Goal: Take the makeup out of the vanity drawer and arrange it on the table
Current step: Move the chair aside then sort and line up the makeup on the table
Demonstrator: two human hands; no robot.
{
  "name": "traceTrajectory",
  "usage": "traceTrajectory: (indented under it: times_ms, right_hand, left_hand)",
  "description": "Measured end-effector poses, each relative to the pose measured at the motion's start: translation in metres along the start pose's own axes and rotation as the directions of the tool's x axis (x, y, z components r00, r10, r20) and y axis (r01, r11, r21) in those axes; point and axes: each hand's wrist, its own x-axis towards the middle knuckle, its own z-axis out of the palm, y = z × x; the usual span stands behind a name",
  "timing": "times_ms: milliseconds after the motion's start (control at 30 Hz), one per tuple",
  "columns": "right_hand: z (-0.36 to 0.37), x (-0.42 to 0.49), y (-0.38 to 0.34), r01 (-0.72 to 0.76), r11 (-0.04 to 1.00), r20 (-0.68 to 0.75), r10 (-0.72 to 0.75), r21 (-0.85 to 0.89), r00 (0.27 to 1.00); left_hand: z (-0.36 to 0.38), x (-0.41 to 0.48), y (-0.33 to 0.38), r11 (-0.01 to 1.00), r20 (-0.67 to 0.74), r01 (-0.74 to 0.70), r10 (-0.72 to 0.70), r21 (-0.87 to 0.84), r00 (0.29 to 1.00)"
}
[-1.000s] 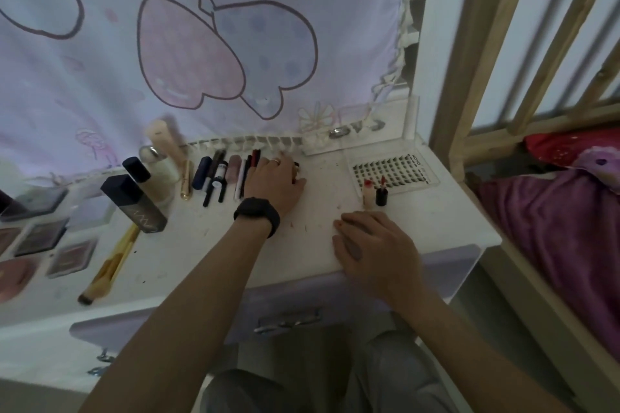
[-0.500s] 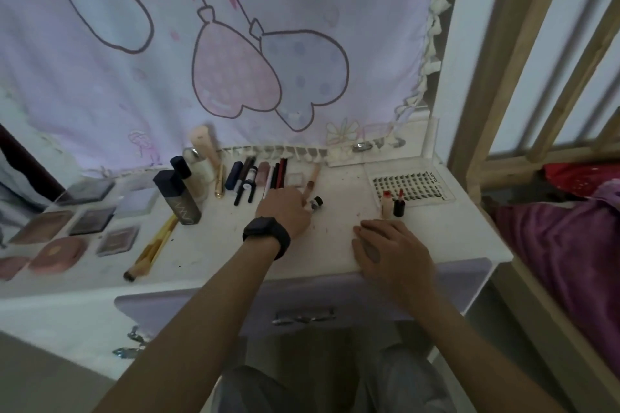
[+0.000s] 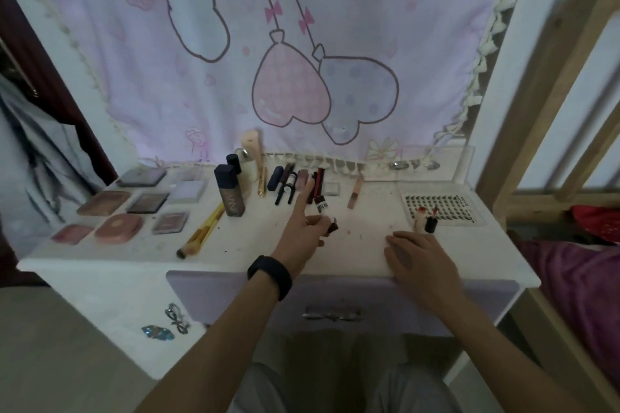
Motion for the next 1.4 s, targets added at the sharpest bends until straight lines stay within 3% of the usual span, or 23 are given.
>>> traceTrajectory:
  times_ms: [200,300,400,467,567,667,767,867,900,1000,1133,1333,1400]
  right_hand:
    - [-0.001,0.003,-0.014,-0.001,1.000,0.099,0.000,0.010,0.995]
    - [-0.004,0.002,-0.039,-0.075,0.957,0.007,0.076,0.281,0.997]
    - [-0.005,0.005,-0.065,-0.190,0.842,0.087,0.170,0.505,0.982]
    - [-0.002,0.011,-0.076,-0.266,0.765,0.144,0.224,0.586,0.964]
    - [0.005,0.018,-0.080,-0.305,0.731,0.188,0.240,0.610,0.952]
    - [0.010,0.023,-0.075,-0.319,0.720,0.178,0.266,0.616,0.947]
    - [0.013,0.033,-0.069,-0.321,0.728,0.145,0.295,0.606,0.944]
    - [0.022,0.036,-0.065,-0.297,0.758,0.113,0.286,0.581,0.951]
    - [0.027,0.035,-0.064,-0.270,0.769,0.083,0.275,0.579,0.958]
    - [0.040,0.031,-0.059,-0.158,0.809,-0.048,0.223,0.566,0.974]
    - [0.045,0.030,-0.056,-0.077,0.821,-0.076,0.145,0.565,0.987]
    - [0.033,0.029,-0.051,-0.209,0.673,0.033,0.264,0.710,0.964]
    - [0.032,0.030,-0.050,-0.251,0.649,0.064,0.297,0.718,0.953]
  left_hand:
    - [-0.001,-0.007,0.000,1.000,-0.131,-0.025,0.024,-0.011,0.991]
    - [0.001,-0.012,-0.001,0.997,-0.139,-0.064,0.070,0.049,0.988]
    - [0.007,-0.016,-0.004,0.991,-0.103,-0.100,0.108,0.086,0.989]
    - [0.012,-0.017,-0.005,0.986,-0.067,-0.107,0.116,0.125,0.991]
    - [0.018,-0.017,-0.008,0.963,-0.033,-0.145,0.157,0.228,0.987]
    - [0.023,-0.014,-0.015,0.897,-0.052,-0.233,0.271,0.377,0.961]
    - [0.029,-0.005,-0.027,0.740,0.006,-0.335,0.408,0.583,0.913]
    - [0.034,0.004,-0.037,0.604,0.024,-0.307,0.429,0.735,0.903]
    - [0.036,0.008,-0.040,0.629,-0.003,-0.278,0.406,0.726,0.914]
    - [0.041,0.017,-0.044,0.824,-0.117,-0.170,0.275,0.541,0.954]
    - [0.032,0.021,-0.040,0.918,-0.098,-0.100,0.148,0.385,0.984]
    - [0.013,0.015,-0.029,0.994,0.023,-0.094,0.093,0.058,0.995]
    - [0.011,0.015,-0.027,0.995,0.079,-0.077,0.072,0.057,0.994]
